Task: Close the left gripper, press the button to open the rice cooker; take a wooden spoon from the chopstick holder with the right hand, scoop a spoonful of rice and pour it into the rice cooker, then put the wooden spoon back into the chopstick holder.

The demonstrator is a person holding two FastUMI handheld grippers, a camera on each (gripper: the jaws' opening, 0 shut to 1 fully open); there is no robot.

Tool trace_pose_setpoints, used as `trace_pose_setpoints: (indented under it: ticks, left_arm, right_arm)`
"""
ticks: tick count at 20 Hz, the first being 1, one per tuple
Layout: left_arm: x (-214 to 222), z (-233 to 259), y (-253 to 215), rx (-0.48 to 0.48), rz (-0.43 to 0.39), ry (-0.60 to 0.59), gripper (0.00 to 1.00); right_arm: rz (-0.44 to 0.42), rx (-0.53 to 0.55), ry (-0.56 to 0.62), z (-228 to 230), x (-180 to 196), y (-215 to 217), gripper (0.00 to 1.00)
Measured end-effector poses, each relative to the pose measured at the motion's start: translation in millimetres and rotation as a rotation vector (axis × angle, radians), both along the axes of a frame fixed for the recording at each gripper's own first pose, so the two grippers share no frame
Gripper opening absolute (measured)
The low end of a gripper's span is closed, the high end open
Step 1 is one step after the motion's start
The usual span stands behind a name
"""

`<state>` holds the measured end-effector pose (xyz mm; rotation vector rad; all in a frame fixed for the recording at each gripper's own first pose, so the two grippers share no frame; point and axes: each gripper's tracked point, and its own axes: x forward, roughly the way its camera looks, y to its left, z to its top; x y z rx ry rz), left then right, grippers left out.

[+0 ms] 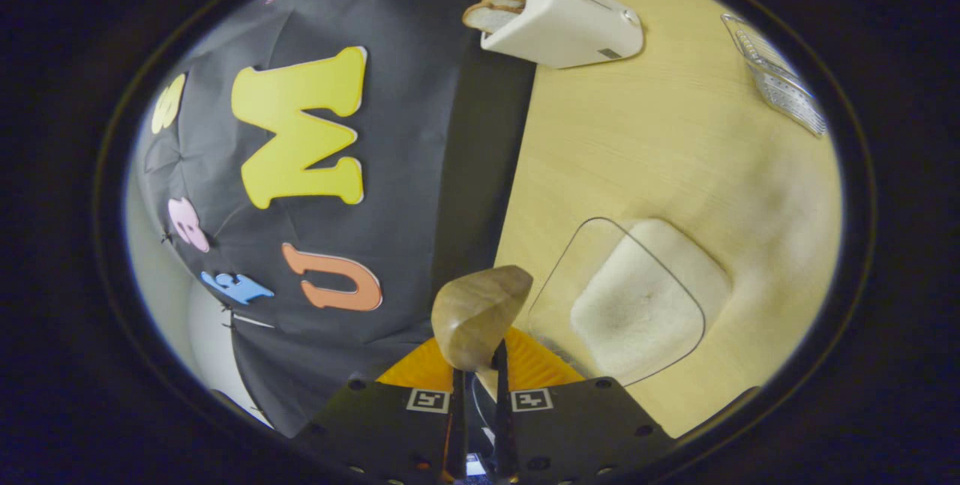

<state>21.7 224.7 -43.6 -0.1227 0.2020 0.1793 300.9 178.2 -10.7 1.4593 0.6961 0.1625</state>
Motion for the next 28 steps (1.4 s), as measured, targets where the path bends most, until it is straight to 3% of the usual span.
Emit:
trace_pose_setpoints:
  ticks: [10, 17, 22, 28]
  left_arm:
    - [-9.7, 1.9, 27.9, -0.034, 0.033, -0.014, 0.7]
    - [-11.5, -7.7, 49.4, -0.076, 0.074, -0.005, 0.7]
    - [-10.8, -11.1, 55.9, -0.074, 0.089, 0.006, 0.7]
    - [-9.8, -9.4, 46.2, -0.044, 0.078, -0.002, 0.7]
  right_arm:
    - [0.139, -0.055, -0.07, 61.7, -12.2, 120.6, 0.15]
    - [0.235, -0.322, -0.089, 54.0, -5.4, 208.6, 0.14]
    - [0.226, -0.642, -0.175, 47.0, 16.6, 228.7, 0.14]
    - [0.287, -0.738, -0.234, 38.4, 18.1, 255.4, 0.14]
